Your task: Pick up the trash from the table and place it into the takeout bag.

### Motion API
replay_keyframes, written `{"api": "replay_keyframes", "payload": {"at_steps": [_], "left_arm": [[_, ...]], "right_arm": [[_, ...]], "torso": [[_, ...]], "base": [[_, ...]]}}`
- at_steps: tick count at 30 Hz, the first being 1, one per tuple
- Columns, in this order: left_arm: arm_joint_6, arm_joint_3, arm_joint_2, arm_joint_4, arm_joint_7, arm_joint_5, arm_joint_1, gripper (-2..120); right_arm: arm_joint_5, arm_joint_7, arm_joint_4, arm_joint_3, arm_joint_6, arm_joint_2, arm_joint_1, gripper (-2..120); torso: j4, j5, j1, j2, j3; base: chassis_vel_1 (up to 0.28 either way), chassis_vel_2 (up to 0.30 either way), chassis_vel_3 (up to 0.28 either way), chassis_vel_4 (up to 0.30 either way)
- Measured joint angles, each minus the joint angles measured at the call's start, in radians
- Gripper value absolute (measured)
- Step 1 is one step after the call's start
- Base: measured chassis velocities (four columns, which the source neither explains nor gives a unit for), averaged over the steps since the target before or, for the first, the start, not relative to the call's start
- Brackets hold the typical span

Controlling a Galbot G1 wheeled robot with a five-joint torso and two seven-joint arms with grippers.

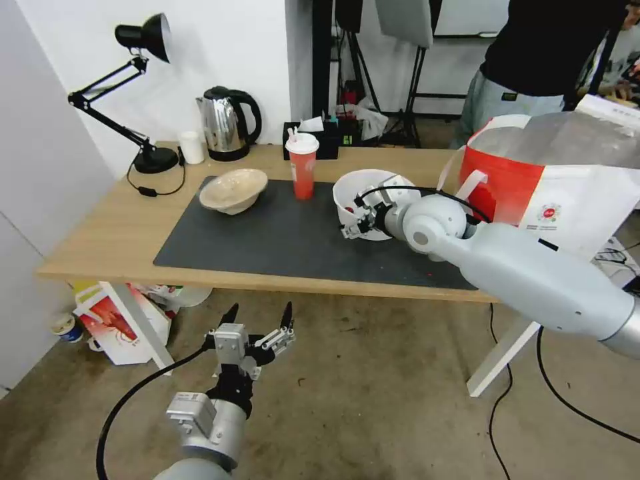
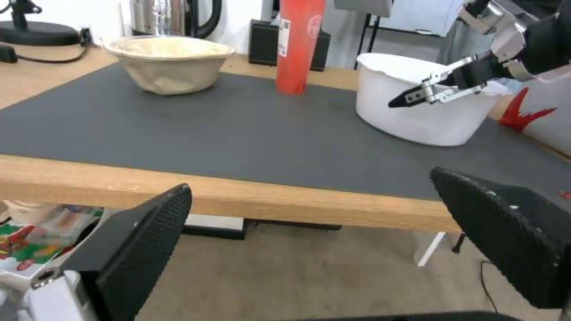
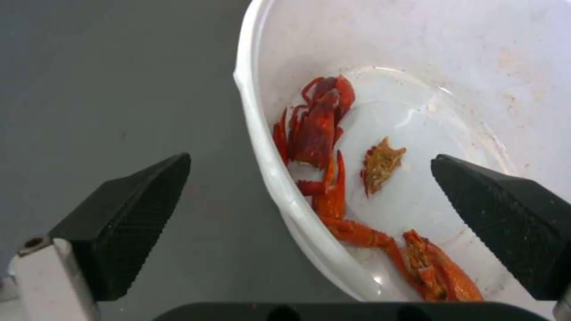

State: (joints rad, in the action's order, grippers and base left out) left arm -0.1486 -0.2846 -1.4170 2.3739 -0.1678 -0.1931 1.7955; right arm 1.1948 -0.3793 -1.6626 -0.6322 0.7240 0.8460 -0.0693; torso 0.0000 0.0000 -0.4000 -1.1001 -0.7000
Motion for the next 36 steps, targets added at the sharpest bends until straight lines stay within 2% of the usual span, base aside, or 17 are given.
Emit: {"api": "replay_keyframes", "payload": {"at_steps": [2,4,6,10,12,14,15,17,19,22,26,29,36], "left_arm": [[0.000,-0.001,0.001,0.002,-0.003,0.000,0.000,100],[0.000,-0.001,0.001,0.002,-0.004,0.000,0.000,100],[0.000,-0.002,0.002,0.004,-0.007,0.000,0.000,100],[0.000,-0.002,0.003,0.005,-0.009,0.000,0.001,100],[0.000,-0.002,0.004,0.008,-0.011,-0.001,0.001,100],[0.000,-0.002,0.004,0.008,-0.012,-0.001,0.000,100],[0.000,-0.002,0.005,0.009,-0.013,-0.001,-0.001,100],[0.000,-0.002,0.006,0.009,-0.014,-0.002,-0.002,100],[0.000,-0.002,0.008,0.009,-0.016,-0.002,-0.003,100],[0.000,-0.003,0.008,0.009,-0.018,-0.003,-0.004,100],[0.000,-0.003,0.009,0.009,-0.020,-0.003,-0.005,100],[0.000,-0.003,0.009,0.009,-0.021,-0.004,-0.005,100],[0.000,-0.006,0.011,0.010,-0.025,-0.005,-0.008,100]], "right_arm": [[0.001,0.002,0.004,0.000,0.000,0.002,0.000,93],[0.002,0.002,0.005,0.001,0.000,0.002,0.001,92],[0.007,0.003,0.011,0.002,0.000,0.005,0.004,80],[0.013,0.004,0.012,0.002,0.000,0.007,0.008,70],[0.018,0.004,0.017,0.002,0.000,0.010,0.013,59],[0.019,0.004,0.018,0.002,0.000,0.010,0.014,55],[0.022,0.004,0.019,0.002,0.000,0.012,0.015,47],[0.023,0.004,0.020,0.003,0.000,0.013,0.015,44],[0.025,0.004,0.021,0.003,0.000,0.014,0.015,33],[0.026,0.005,0.024,0.003,0.000,0.015,0.015,26],[0.030,0.004,0.027,0.004,0.000,0.019,0.020,7],[0.032,0.004,0.028,0.005,0.000,0.021,0.022,0],[0.036,0.002,0.033,0.008,-0.001,0.024,0.025,0]], "torso": [[-0.0001,0.0000,0.000,0.000,0.000],[0.0000,0.0000,0.000,0.000,0.000],[0.0000,-0.0001,0.000,0.000,0.000],[0.0000,-0.0001,0.000,0.000,0.000],[0.0000,0.0000,0.000,0.000,0.000],[0.0000,-0.0001,0.000,0.000,0.000],[0.0000,0.0000,0.000,0.000,0.000],[0.0000,-0.0001,0.000,0.000,0.000],[0.0000,-0.0001,0.000,0.000,0.000],[0.0000,0.0000,0.000,0.000,0.000],[0.0000,-0.0001,0.000,0.000,0.000],[0.0000,-0.0001,0.000,0.000,0.000],[0.0000,-0.0001,0.000,0.000,0.000]], "base": [[0.000,0.000,0.000,0.000],[0.000,0.000,0.000,0.000],[0.000,0.000,0.000,0.000],[0.000,0.000,0.000,0.000],[0.000,0.000,0.000,0.000],[0.000,0.000,0.000,0.000],[0.000,0.000,0.000,0.000],[0.000,0.000,0.000,0.000],[0.000,0.000,0.000,0.000],[0.000,0.000,0.000,0.000],[0.000,0.000,0.000,0.000],[0.000,0.000,0.000,0.000],[0.000,0.000,0.000,0.000]]}}
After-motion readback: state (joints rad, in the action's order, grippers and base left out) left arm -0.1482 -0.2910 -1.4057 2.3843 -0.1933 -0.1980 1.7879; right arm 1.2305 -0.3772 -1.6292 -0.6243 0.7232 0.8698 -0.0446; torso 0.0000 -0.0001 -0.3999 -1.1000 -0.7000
